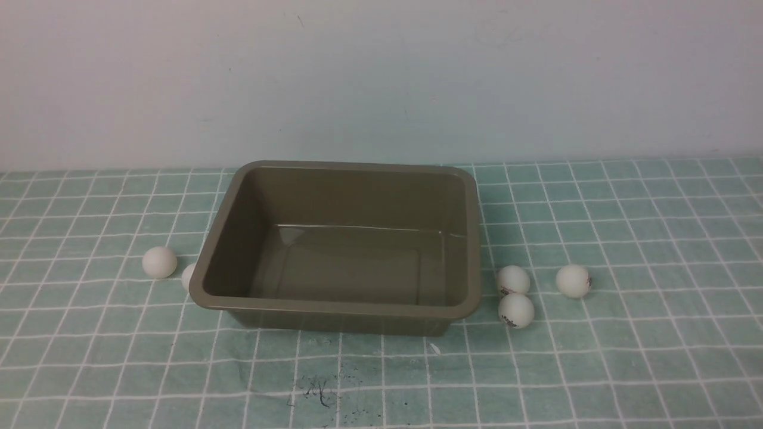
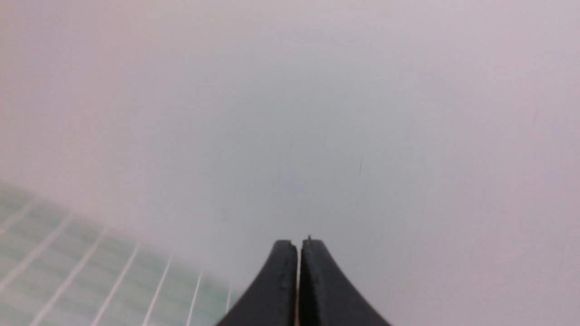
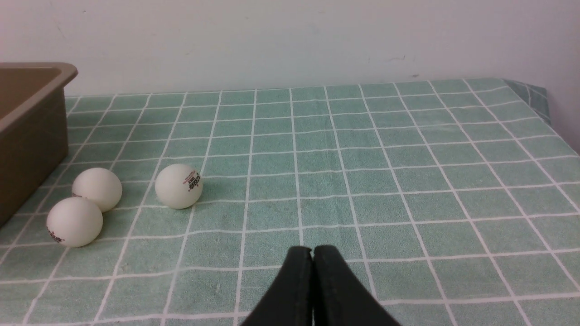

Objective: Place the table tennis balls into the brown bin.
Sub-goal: 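Reach for and grasp a ping pong ball on the table beside the basket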

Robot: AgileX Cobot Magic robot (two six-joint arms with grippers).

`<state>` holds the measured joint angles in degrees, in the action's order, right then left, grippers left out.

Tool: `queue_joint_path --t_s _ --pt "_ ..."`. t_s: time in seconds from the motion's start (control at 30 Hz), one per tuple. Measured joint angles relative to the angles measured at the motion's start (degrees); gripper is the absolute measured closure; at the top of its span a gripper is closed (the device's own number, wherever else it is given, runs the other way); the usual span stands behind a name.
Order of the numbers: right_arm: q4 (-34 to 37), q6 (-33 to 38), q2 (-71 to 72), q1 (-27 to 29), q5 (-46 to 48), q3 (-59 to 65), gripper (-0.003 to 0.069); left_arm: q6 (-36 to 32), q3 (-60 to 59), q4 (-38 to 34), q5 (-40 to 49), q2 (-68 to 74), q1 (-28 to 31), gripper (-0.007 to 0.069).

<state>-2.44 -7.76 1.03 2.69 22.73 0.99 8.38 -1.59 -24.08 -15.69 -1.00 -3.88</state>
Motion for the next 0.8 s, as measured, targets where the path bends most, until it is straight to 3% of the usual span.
queue_joint_path --t_s 0.07,0.17,0.37,0.47,0.53,0.7,0.8 --pt "0.0 0.0 0.0 0.0 0.0 0.0 0.0669 0.3 0.9 -1.1 -5.9 0.0 0.0 0.0629" --pt "-0.2 0.0 0.0 0.0 0.0 0.0 0.0669 0.4 8.0 -1.9 -3.1 2.8 0.0 0.0629" --pt "-0.5 -0.1 0.0 0.0 -0.4 0.1 0.0669 -2.7 27.2 0.3 24.9 20.3 0.0 0.0629" --pt "5.2 -3.2 0.0 0.0 -4.6 0.6 0.0669 -7.6 37.3 3.0 45.6 36.5 0.0 0.0629" --pt "11.7 -7.2 0.0 -0.1 -9.4 0.6 0.0669 -10.1 40.9 4.2 53.8 45.5 0.0 0.0629" --pt "27.7 -13.0 0.0 -0.1 -17.8 0.6 0.0669 -13.5 45.3 7.1 58.3 62.4 0.1 0.0629" --pt "30.3 -13.0 0.0 -0.1 -18.7 0.6 0.0669 -13.2 46.6 8.5 56.3 66.2 1.2 0.0629"
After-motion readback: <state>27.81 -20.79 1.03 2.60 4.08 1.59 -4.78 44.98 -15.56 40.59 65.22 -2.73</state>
